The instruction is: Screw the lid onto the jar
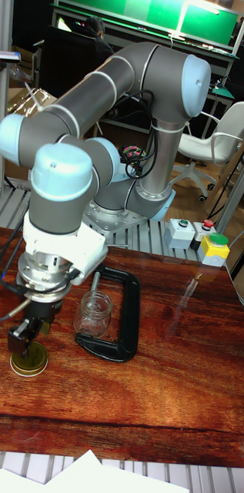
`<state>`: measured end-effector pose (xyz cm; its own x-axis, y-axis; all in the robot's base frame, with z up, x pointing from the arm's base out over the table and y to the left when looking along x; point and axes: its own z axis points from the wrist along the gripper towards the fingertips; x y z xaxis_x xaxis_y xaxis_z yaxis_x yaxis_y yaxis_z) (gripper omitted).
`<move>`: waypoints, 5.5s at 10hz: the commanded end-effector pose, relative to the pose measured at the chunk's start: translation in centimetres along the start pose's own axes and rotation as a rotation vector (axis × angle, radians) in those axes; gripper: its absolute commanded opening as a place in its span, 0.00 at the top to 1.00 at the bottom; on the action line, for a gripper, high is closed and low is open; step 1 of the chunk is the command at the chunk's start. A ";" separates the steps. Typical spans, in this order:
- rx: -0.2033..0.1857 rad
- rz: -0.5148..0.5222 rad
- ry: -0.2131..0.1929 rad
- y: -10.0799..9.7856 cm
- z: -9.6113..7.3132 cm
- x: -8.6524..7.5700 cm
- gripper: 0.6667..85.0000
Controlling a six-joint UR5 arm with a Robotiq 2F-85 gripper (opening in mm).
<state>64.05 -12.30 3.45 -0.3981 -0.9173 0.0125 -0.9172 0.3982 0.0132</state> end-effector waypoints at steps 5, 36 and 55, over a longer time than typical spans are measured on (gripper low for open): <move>-0.016 -0.109 -0.055 0.2 2.4 -1.1 0.11; -0.029 -0.014 -0.054 0.6 1.9 1.0 0.29; -0.147 0.656 -0.083 11.2 -11.2 -4.1 0.50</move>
<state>55.75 -4.93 14.19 -0.8195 -0.5728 -0.0174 -0.5685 0.8088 0.1504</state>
